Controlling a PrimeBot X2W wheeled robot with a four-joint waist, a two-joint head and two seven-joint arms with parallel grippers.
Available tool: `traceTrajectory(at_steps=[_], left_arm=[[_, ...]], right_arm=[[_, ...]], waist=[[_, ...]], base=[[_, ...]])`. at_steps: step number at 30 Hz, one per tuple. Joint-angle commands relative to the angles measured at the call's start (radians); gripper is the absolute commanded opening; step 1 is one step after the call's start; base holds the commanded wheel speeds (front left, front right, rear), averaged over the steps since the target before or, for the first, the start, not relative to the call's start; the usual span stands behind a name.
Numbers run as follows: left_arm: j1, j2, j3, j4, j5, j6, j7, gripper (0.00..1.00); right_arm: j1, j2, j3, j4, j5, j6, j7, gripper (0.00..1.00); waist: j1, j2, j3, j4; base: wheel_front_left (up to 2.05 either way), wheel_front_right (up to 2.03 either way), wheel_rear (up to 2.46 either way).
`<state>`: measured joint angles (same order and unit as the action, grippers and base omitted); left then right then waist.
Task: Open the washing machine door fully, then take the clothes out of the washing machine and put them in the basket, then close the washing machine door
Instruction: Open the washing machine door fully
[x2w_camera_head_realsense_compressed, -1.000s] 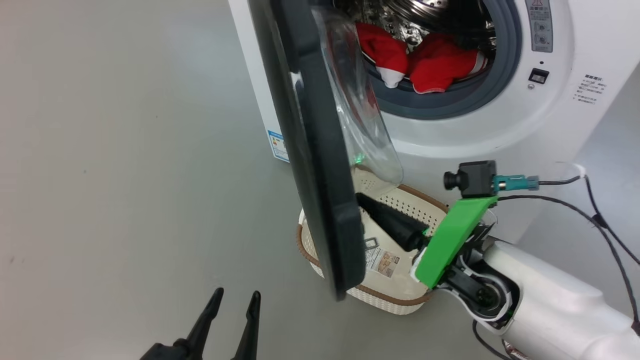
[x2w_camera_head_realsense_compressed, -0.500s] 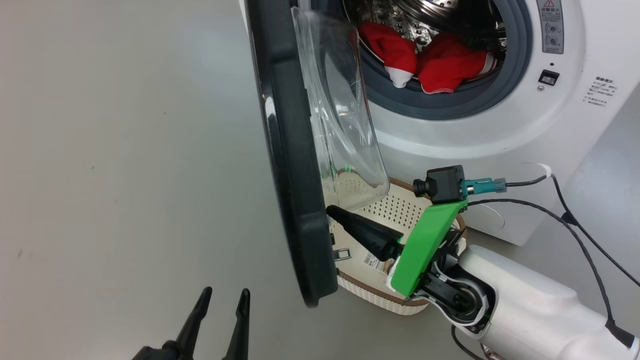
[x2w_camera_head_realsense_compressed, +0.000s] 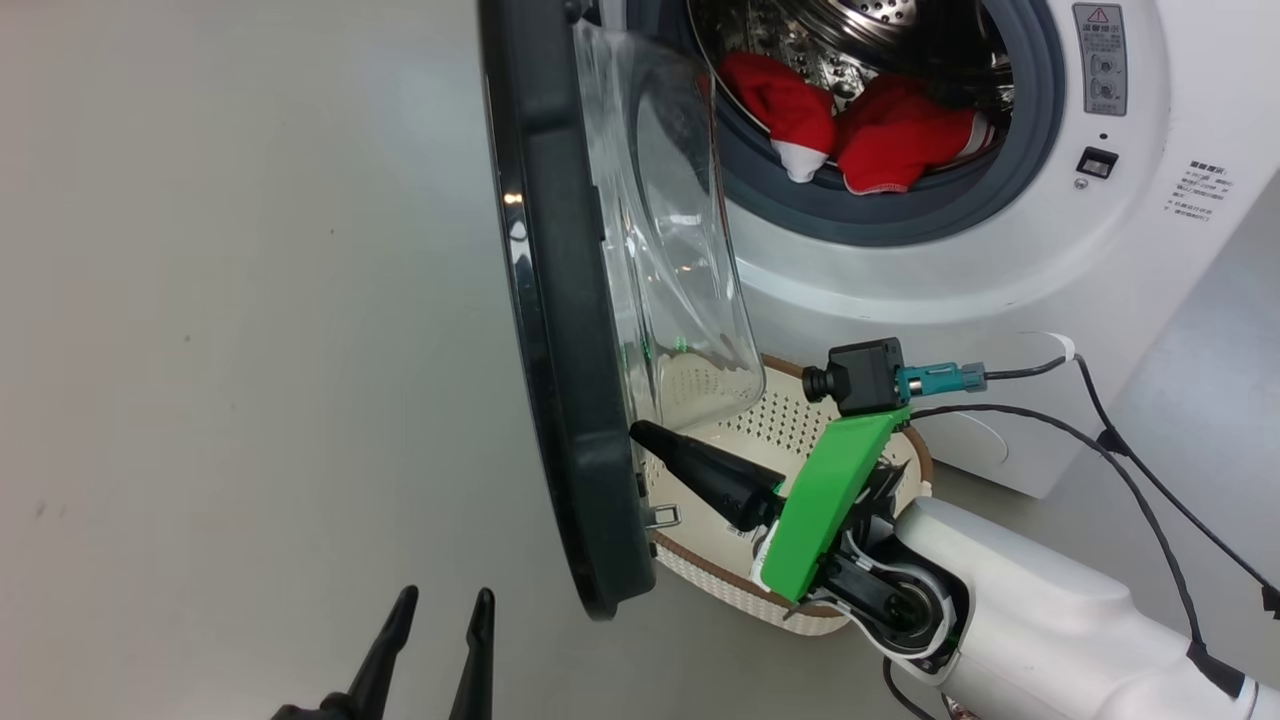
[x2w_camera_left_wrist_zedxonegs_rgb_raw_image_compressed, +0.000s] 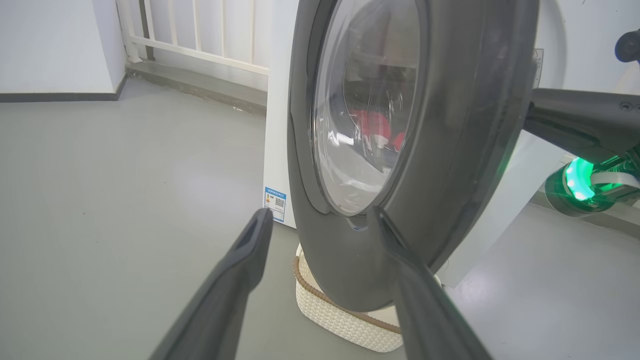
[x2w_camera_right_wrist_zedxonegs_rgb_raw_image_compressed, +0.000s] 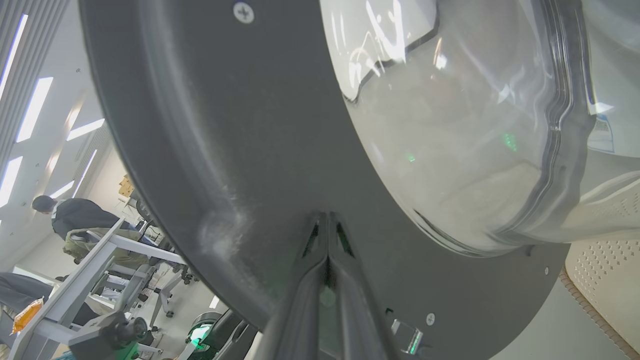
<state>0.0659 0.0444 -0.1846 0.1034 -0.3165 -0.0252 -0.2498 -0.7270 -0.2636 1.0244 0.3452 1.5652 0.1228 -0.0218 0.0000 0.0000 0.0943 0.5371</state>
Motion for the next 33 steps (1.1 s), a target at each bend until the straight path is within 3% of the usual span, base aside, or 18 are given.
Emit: traceTrajectory(at_steps=[1, 15, 17, 20, 21, 23, 24, 33], left_arm=[[-0.011, 0.006, 0.037, -0.027, 0.007, 0.007, -0.012, 1.0], [-0.019, 0.006, 0.037, 0.005, 0.019, -0.015, -0.012, 1.0], [-0.026, 0.006, 0.038, 0.014, 0.024, -0.021, -0.012, 1.0], [-0.041, 0.006, 0.039, 0.029, 0.031, -0.031, -0.012, 1.0], [-0.045, 0.006, 0.041, 0.034, 0.033, -0.034, -0.012, 1.0], [-0.052, 0.006, 0.045, 0.042, 0.037, -0.039, -0.012, 1.0], [-0.053, 0.006, 0.048, 0.046, 0.04, -0.042, -0.012, 1.0], [-0.054, 0.006, 0.069, 0.069, 0.055, -0.059, -0.012, 1.0]], right_arm=[[-0.021, 0.025, 0.006, -0.025, 0.001, 0.008, -0.006, 0.0], [0.02, -0.008, -0.001, -0.003, -0.007, 0.008, -0.067, 0.01], [0.033, -0.02, -0.004, 0.004, -0.007, 0.008, -0.082, 0.24], [0.057, -0.043, -0.006, 0.016, -0.011, 0.008, -0.106, 0.47], [0.065, -0.051, -0.005, 0.021, -0.014, 0.008, -0.114, 0.59], [0.086, -0.067, -0.001, 0.032, -0.019, 0.008, -0.134, 0.96], [0.098, -0.074, 0.001, 0.036, -0.019, 0.008, -0.143, 1.0], [0.206, -0.125, 0.006, 0.07, -0.034, 0.008, -0.213, 1.0]], waist=[[0.0, 0.0, -0.001, 0.0], [0.0, 0.0, -0.029, -0.015], [0.0, 0.0, -0.033, -0.018], [0.0, 0.0, -0.038, -0.023], [0.0, 0.0, -0.04, -0.024], [0.0, 0.0, -0.045, -0.028], [0.0, 0.0, -0.048, -0.029], [0.0, 0.0, -0.07, -0.043]], base=[[0.0, 0.0, 0.0], [0.0, 0.0, 0.0], [0.0, 0.0, 0.0], [0.0, 0.0, 0.0], [0.0, 0.0, 0.0], [0.0, 0.0, 0.0], [0.0, 0.0, 0.0], [0.0, 0.0, 0.0]])
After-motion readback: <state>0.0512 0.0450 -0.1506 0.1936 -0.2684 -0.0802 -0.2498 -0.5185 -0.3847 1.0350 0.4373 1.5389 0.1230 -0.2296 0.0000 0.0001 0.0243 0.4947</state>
